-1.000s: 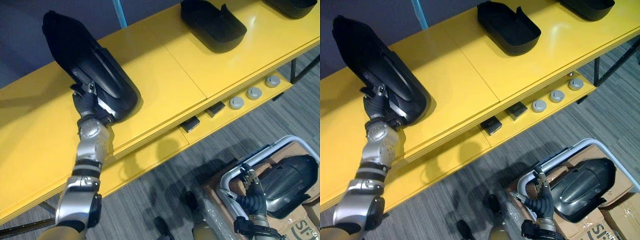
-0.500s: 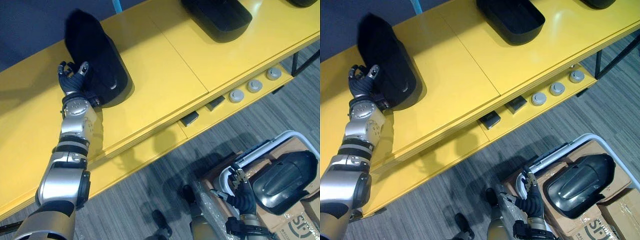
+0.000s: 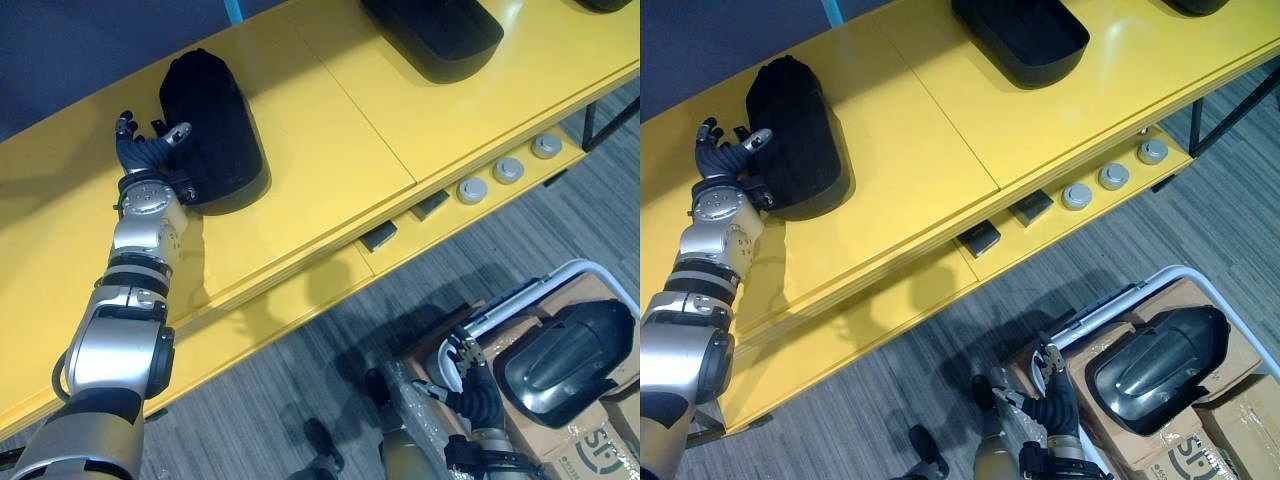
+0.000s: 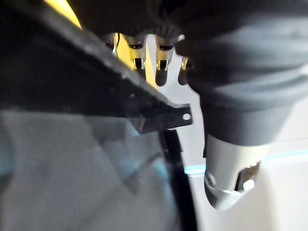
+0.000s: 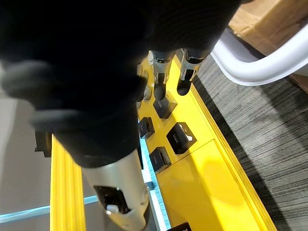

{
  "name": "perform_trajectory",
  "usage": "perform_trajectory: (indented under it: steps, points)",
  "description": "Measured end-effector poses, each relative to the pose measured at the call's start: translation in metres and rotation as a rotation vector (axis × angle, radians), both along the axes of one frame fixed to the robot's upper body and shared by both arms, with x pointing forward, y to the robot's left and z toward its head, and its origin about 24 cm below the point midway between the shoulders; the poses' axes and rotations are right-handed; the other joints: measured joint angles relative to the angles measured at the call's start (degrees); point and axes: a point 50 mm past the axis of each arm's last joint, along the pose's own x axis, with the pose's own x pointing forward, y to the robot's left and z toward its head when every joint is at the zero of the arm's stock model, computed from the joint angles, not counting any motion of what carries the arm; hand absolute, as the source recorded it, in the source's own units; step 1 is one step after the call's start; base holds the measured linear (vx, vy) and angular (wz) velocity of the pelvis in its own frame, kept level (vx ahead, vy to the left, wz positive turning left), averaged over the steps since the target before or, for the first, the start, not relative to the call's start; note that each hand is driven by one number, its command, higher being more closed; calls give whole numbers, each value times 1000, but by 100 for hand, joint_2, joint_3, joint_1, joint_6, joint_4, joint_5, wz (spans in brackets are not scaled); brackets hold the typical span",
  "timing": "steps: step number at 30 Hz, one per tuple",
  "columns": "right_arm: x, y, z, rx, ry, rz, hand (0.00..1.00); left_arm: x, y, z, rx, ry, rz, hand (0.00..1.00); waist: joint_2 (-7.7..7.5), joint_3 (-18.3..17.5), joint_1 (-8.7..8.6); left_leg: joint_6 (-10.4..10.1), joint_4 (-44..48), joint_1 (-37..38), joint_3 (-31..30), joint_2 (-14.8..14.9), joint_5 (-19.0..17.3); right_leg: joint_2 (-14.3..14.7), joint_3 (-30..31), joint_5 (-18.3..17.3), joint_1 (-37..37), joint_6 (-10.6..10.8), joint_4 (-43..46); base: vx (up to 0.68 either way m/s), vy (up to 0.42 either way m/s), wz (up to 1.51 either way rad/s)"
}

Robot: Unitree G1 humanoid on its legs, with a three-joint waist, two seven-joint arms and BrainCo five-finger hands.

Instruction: Walk over and take plastic housings, then place them on the shelf

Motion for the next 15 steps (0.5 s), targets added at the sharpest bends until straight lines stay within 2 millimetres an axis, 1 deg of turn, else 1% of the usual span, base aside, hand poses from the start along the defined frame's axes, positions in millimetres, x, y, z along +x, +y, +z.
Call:
perform_trajectory:
  steps: [1,3,4,5,8,9,10,11,13,14,15]
  points:
    - [0,0,0,-3,0,0,0,-1,-3,3,0,-20,-3,0,0,0,12,0,0,30,-1,1,0,0,-2,-1,31,0,0,0,0,0]
    - [0,0,0,-19,1,2,0,-9,-18,22,10,-127,-26,0,0,-1,56,0,-8,174,-46,2,0,-7,-65,-6,203,-5,-19,5,18,7]
    - [0,0,0,-20,3,3,0,-12,-22,27,27,-158,-24,0,0,-3,56,1,-10,205,-76,2,0,-10,-98,-10,250,-8,-25,-1,18,16]
    - [0,0,-1,-23,4,5,0,-21,-26,34,58,-225,-9,0,0,-14,59,1,-21,287,-132,2,0,-11,-136,-27,351,-15,-37,-6,13,19]
    - [0,0,-1,-37,8,8,0,-37,-26,34,88,-316,63,0,1,-110,90,-8,-98,481,-202,17,6,10,-282,-63,555,-41,-42,-2,-3,15]
    - [-1,0,-3,-37,15,8,0,-41,-25,29,87,-328,95,0,3,-213,116,-15,-131,516,-231,16,23,14,-301,-71,597,-48,-52,-1,-10,21]
    - [-4,-1,-6,-37,32,5,0,-46,-24,20,92,-333,127,0,15,-423,124,-25,-193,532,-318,16,68,15,-400,-95,630,-60,-56,11,-16,30]
    - [-8,-3,-9,-37,48,-2,0,-50,-26,12,104,-338,149,100,11,-551,137,-36,-270,590,-378,16,102,20,-468,-125,683,-58,-56,32,-23,42]
    - [-17,-9,-14,-42,84,-34,0,-70,-34,-17,150,-355,185,100,37,-823,230,-69,-446,812,-486,19,148,41,-586,-217,869,-74,-55,33,-18,25]
    - [-18,-11,-15,-45,91,-45,0,-76,-37,-25,166,-356,190,100,40,-880,277,-79,-483,873,-484,22,157,50,-587,-227,911,-74,-56,22,-8,9]
    - [-21,-13,-16,-47,100,-57,0,-88,-41,-48,184,-339,185,100,57,-1055,318,-87,-531,909,-520,22,169,55,-617,-253,945,-68,-56,15,-5,8]
